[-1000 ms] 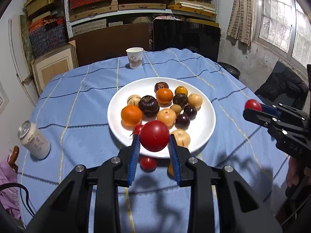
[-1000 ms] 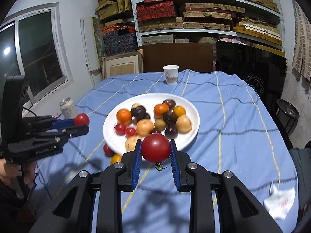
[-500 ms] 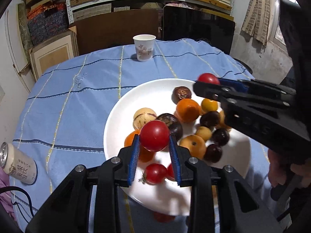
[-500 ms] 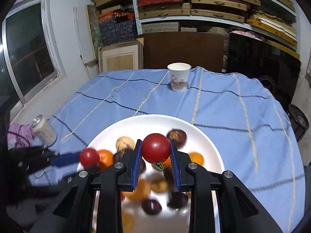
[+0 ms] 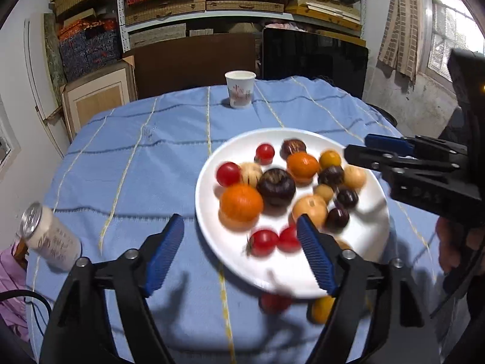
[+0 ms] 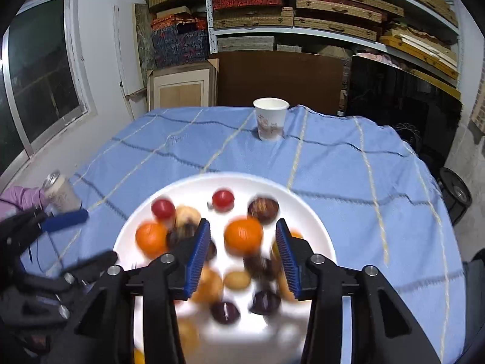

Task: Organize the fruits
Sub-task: 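Carry both red tomatoes onto the white plate and open both tools, then grasp a red tomato with the left tool while the right tool grasps the yellow-orange tomato, then carry the red and yellow-orange tomatoes onto the white plate and open both tools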

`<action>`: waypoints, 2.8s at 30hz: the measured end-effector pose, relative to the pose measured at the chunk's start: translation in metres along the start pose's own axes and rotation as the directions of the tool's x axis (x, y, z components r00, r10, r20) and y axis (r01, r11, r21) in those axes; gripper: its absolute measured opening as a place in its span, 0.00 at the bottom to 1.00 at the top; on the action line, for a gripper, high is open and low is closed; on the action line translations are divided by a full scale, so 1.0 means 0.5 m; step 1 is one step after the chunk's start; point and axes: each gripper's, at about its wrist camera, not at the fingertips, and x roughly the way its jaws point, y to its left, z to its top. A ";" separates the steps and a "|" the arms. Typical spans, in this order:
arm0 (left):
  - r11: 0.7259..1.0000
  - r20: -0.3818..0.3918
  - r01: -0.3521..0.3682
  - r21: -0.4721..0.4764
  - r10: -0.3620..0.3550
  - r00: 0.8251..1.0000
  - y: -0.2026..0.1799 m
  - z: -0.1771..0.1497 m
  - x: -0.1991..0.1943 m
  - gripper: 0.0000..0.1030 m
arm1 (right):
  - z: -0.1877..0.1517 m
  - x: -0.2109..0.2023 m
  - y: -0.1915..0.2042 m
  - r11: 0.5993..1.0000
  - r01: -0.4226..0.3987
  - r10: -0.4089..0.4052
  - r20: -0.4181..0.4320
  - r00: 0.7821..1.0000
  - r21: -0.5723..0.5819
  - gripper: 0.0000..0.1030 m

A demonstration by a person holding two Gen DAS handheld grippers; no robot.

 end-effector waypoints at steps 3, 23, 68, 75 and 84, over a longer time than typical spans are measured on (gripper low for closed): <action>0.999 -0.061 0.025 -0.029 -0.027 0.998 0.011 -0.058 -0.012 0.73 | -0.076 -0.051 0.020 1.000 -0.011 0.010 -0.018 1.000 -0.013 0.49; 0.990 -0.060 -0.119 -0.081 0.115 0.992 0.036 -0.190 -0.003 0.73 | -0.229 -0.040 0.151 0.999 -0.020 0.023 -0.092 0.995 0.036 0.57; 0.997 -0.115 0.010 0.079 -0.001 0.993 -0.082 -0.144 0.081 0.28 | -0.266 -0.092 0.105 0.997 0.002 0.001 -0.037 0.999 0.080 0.37; 0.998 -0.101 0.025 0.051 -0.020 0.995 -0.074 -0.148 0.072 0.28 | -0.266 -0.094 0.103 0.996 -0.001 0.003 -0.029 1.000 0.085 0.37; 0.998 -0.077 0.005 0.057 -0.001 0.997 -0.074 -0.150 0.054 0.28 | -0.267 -0.109 0.111 0.998 0.014 -0.014 0.000 1.000 0.066 0.37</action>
